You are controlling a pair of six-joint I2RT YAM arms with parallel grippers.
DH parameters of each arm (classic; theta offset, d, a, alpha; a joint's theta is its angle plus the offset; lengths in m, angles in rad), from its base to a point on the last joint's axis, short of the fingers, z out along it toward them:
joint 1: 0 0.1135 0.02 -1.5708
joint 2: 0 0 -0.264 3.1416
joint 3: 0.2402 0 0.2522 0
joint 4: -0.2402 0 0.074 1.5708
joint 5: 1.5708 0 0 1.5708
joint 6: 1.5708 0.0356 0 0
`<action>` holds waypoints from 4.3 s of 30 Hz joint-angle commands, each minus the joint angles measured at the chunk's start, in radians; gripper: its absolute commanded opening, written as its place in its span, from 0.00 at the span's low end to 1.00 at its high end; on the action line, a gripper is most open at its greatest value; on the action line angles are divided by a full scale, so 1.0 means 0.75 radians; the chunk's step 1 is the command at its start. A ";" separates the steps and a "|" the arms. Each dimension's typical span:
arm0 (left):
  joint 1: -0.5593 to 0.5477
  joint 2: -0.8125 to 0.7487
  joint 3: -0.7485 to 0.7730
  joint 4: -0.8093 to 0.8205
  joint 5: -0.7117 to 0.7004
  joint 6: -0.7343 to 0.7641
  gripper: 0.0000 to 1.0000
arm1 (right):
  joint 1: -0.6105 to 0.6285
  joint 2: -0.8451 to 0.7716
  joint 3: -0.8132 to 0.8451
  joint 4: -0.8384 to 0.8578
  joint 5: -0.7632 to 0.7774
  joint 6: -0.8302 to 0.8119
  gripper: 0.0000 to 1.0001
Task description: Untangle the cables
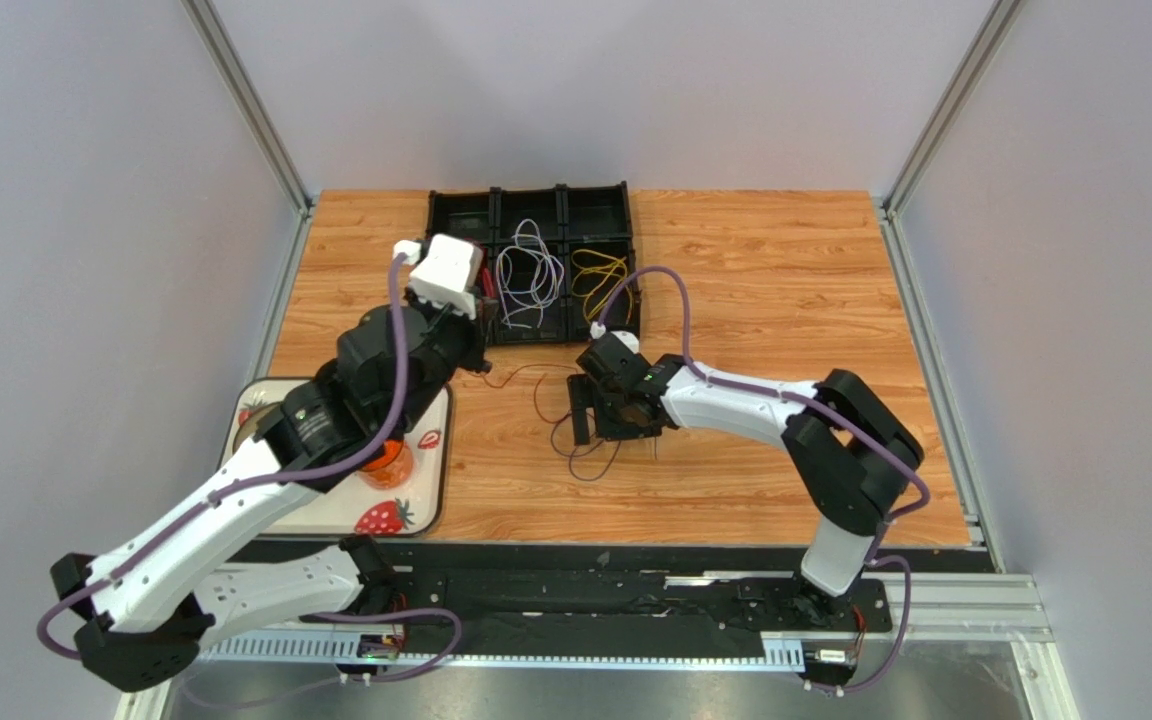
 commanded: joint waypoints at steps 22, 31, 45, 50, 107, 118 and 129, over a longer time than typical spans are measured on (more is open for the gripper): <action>0.005 -0.416 -0.136 -0.622 0.045 -0.281 0.00 | 0.137 0.365 0.231 -0.250 0.380 0.136 0.15; 0.003 -0.496 -0.256 -0.735 0.113 -0.400 0.00 | 0.135 0.327 0.217 -0.234 0.386 0.097 0.00; -0.051 -0.502 -0.279 -0.710 0.103 -0.398 0.00 | 0.082 -0.039 0.450 -0.446 0.513 -0.079 0.00; -0.051 -0.521 -0.283 -0.702 0.103 -0.396 0.00 | 0.025 -0.076 0.593 -0.465 0.527 -0.140 0.00; 0.003 -0.443 -0.295 -0.671 0.137 -0.361 0.00 | -0.495 0.688 1.240 0.079 0.002 -0.422 0.00; 0.003 -0.433 -0.295 -0.673 0.127 -0.359 0.00 | -0.491 0.595 1.209 0.006 -0.017 -0.451 0.37; 0.003 -0.235 -0.287 -0.623 0.131 -0.400 0.00 | -0.483 0.298 1.015 -0.276 0.139 -0.457 0.61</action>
